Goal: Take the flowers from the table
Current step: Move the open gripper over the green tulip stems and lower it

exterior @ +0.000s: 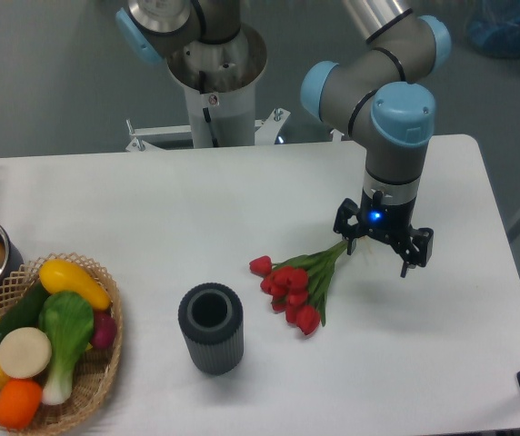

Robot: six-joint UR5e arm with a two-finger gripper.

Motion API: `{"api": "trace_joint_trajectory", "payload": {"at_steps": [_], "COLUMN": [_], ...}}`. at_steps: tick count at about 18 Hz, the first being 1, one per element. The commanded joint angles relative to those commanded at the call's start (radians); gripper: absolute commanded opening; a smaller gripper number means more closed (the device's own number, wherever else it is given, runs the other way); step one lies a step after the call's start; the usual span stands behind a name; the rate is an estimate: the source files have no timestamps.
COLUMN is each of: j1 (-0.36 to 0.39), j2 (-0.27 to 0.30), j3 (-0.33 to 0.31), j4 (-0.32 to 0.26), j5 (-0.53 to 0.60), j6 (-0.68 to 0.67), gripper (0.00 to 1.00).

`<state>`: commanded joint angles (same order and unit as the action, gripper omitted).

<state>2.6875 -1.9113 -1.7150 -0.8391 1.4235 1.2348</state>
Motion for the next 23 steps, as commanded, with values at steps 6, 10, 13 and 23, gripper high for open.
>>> {"api": "trace_joint_trajectory", "payload": {"at_steps": [6, 10, 13, 23], "j1": [-0.009, -0.006, 0.04, 0.044], "j2": [0.012, 0.015, 0.025, 0.026], "j3": [-0.027, -0.081, -0.11, -0.247], "j4": [0.008, 0.049, 0.041, 0.026], "j5": [-0.002, 0.003, 0.003, 0.006], "j6": [0.009, 0.011, 0.167, 0.304], "gripper": [1.0, 1.0, 1.0, 1.0]}}
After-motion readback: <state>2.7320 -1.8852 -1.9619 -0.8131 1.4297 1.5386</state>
